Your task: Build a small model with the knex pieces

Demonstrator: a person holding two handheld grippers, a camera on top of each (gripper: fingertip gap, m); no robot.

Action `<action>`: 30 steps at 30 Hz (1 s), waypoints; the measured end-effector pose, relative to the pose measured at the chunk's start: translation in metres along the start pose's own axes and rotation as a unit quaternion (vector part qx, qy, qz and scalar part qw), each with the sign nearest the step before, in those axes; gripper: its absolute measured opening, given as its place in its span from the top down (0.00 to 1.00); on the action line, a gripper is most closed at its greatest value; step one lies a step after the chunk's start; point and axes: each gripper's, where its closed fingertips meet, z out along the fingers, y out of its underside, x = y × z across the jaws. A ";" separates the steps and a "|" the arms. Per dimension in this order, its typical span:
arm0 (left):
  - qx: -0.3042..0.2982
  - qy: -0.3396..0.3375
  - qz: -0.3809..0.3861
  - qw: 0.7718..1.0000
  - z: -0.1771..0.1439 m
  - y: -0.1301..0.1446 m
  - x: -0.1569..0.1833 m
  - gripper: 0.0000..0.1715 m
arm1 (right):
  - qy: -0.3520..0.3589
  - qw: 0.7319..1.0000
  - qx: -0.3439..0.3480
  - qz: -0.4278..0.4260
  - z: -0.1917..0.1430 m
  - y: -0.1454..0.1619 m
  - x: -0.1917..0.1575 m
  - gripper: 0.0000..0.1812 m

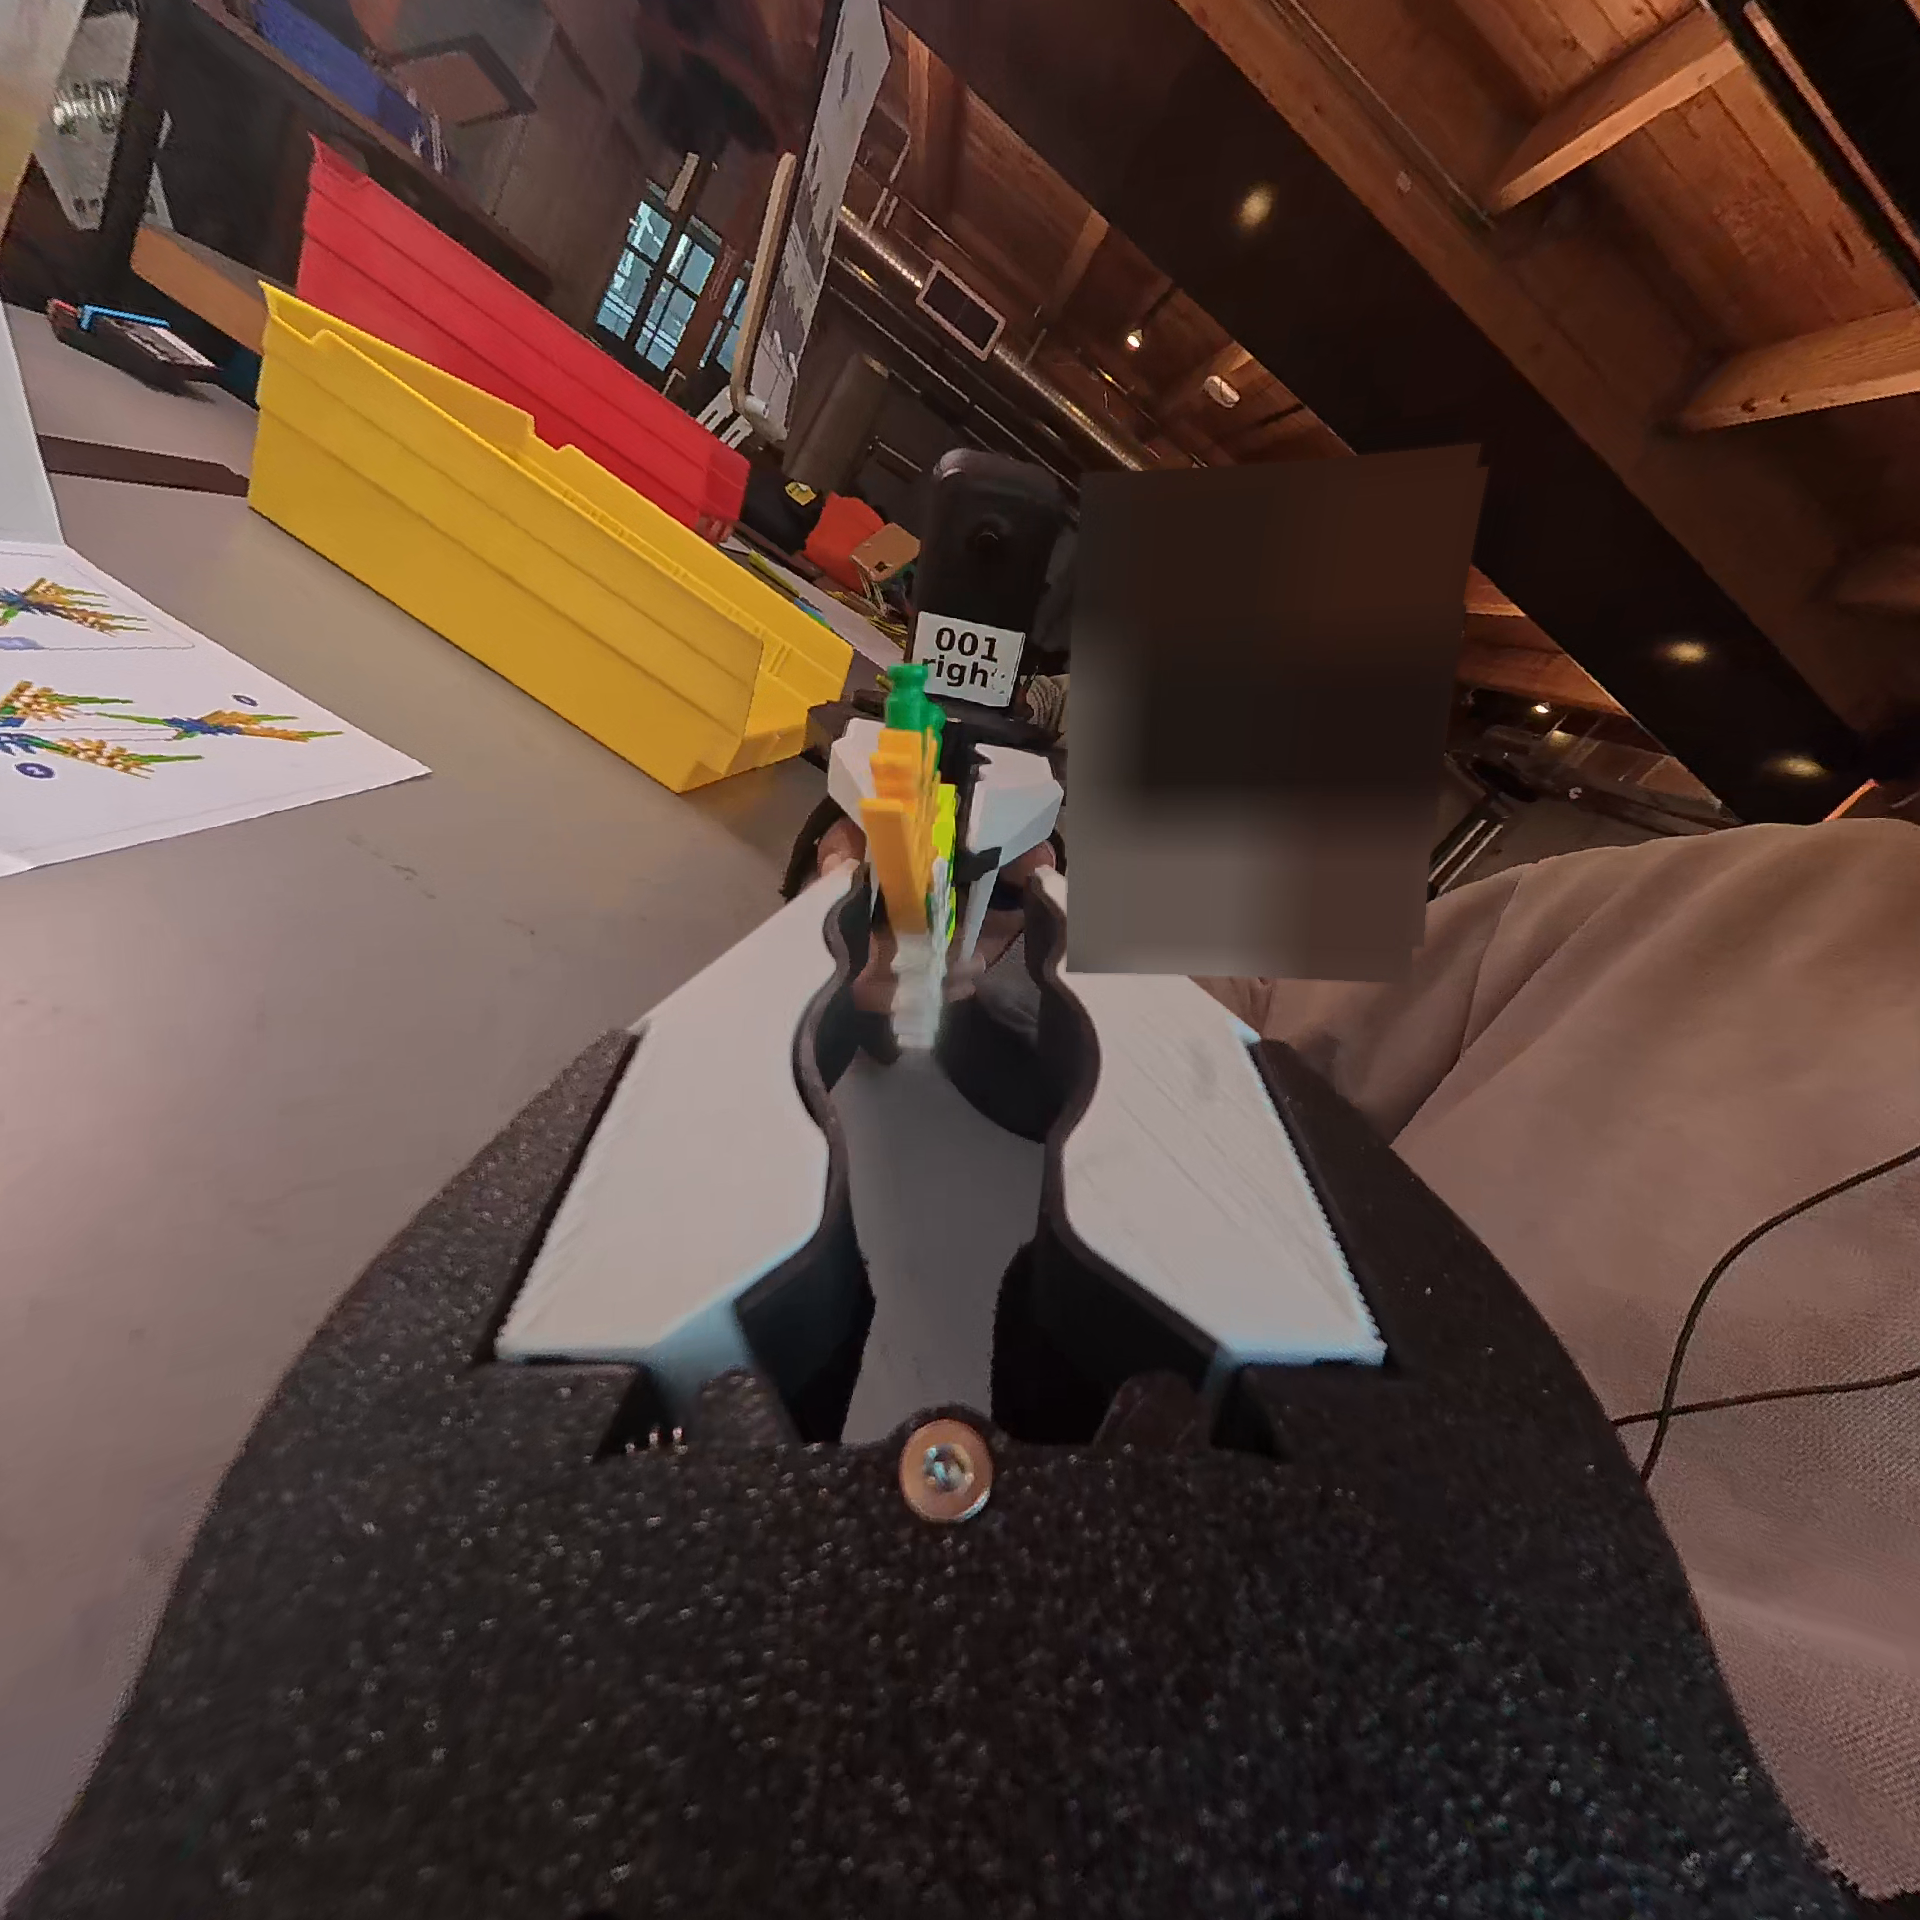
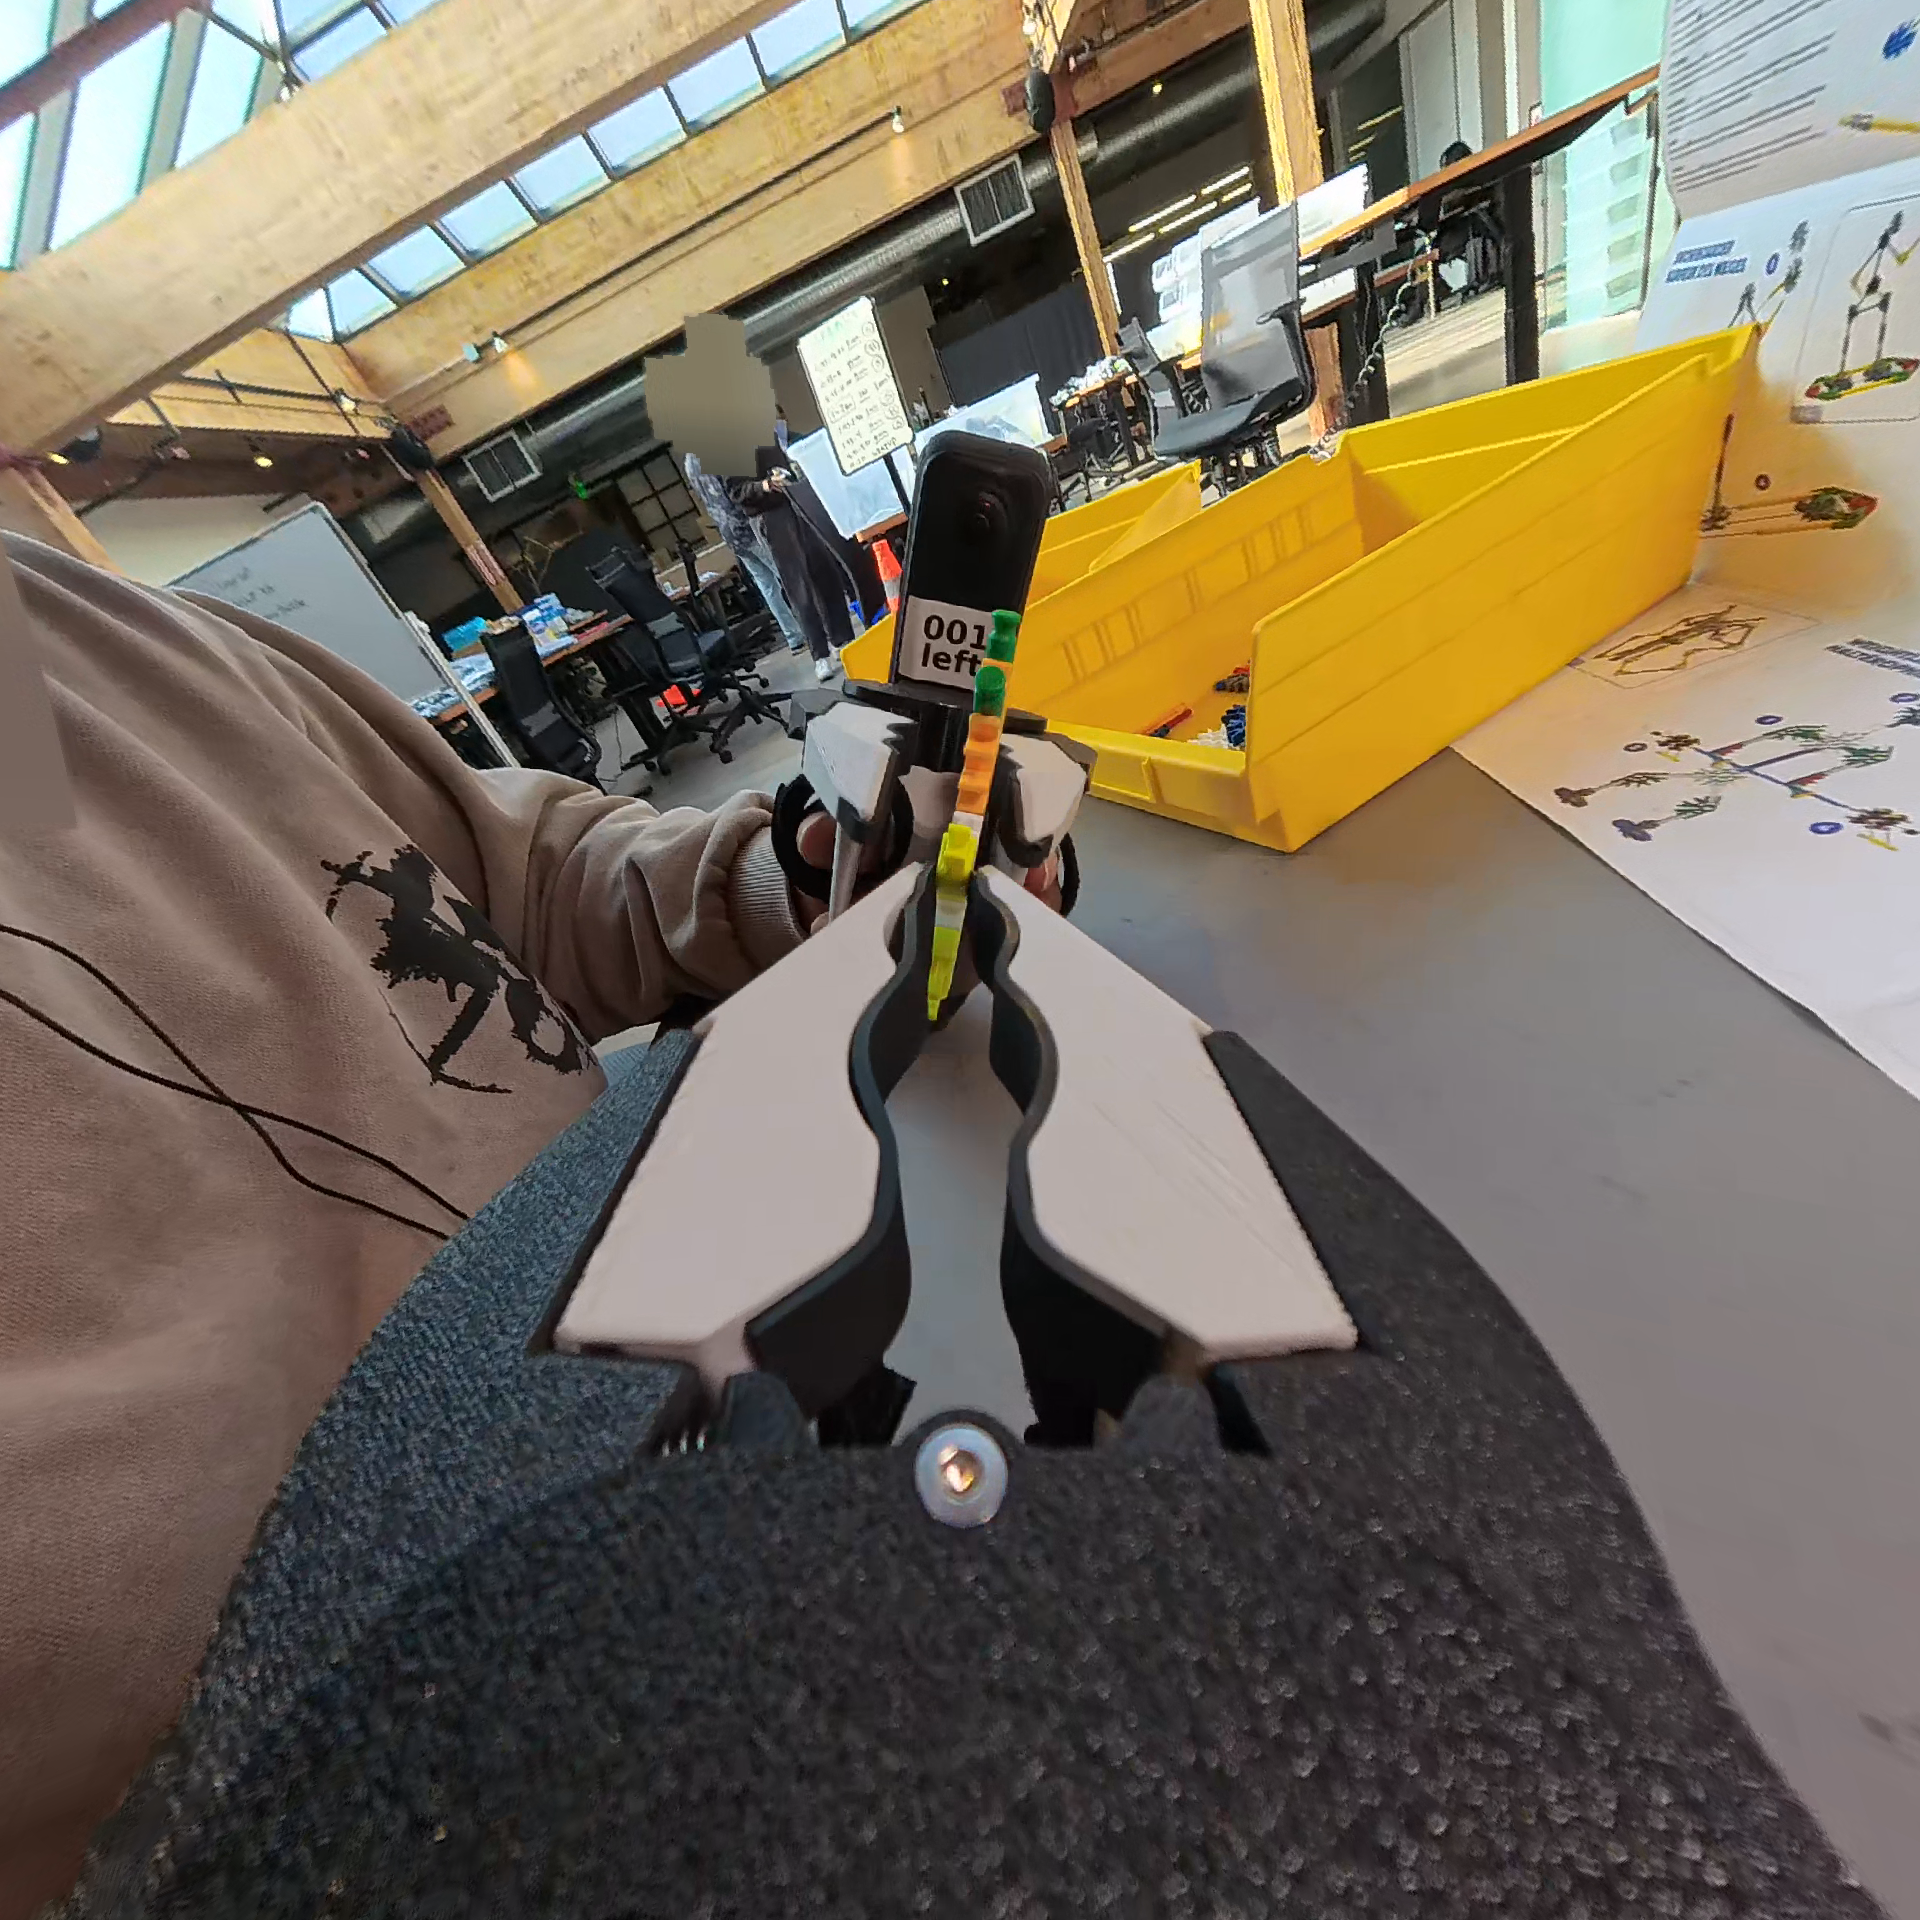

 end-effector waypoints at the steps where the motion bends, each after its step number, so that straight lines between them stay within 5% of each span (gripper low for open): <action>1: -0.002 0.003 -0.005 1.000 0.001 0.002 0.000 0.84 | -0.004 1.000 0.004 0.006 0.000 -0.001 -0.001 0.98; 8: -0.016 0.005 -0.016 1.000 0.006 0.009 0.000 0.97 | -0.012 1.000 0.005 0.015 0.004 0.003 -0.002 0.97; 30: -0.100 -0.011 0.002 0.995 0.008 0.035 -0.001 0.97 | -0.016 0.998 -0.057 -0.007 -0.003 0.020 -0.005 0.97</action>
